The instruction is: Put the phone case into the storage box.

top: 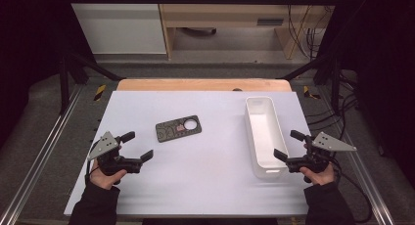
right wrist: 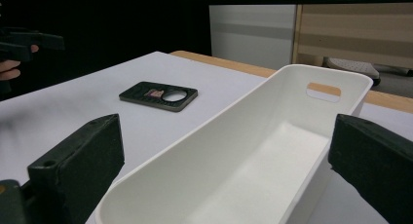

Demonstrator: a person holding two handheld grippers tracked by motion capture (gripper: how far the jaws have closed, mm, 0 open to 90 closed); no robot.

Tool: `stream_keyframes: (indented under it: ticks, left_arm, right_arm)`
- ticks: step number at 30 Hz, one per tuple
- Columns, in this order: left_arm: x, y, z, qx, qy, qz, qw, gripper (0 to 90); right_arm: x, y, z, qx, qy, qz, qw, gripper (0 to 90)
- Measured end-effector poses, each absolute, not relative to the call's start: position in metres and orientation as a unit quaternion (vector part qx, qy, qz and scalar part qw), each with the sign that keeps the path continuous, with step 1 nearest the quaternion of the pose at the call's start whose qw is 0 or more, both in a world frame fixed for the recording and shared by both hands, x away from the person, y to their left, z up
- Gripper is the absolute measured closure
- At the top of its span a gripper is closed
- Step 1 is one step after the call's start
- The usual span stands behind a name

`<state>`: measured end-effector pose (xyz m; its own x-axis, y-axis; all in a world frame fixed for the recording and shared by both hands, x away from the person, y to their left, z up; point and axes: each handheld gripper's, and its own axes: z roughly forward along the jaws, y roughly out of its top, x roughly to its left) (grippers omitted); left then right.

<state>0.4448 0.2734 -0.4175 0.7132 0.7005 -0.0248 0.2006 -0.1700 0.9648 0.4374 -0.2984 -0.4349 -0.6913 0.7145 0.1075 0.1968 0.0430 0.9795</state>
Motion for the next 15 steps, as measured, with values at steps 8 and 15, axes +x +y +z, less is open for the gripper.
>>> stream_keyframes:
  ticks: [8, 15]
  left_arm:
    - [0.4461, 0.2704, -0.4154, 0.736, 0.311, 0.220, 0.560, 0.8]
    - [0.4493, 0.2650, -0.4122, 0.741, 0.315, 0.221, 0.549, 0.8]
  right_arm:
    - [0.4374, -0.2973, -0.4352, 0.327, 0.696, 0.603, 0.211, 0.4]
    - [0.4372, -0.2961, -0.4347, 0.326, 0.698, 0.601, 0.212, 0.4]
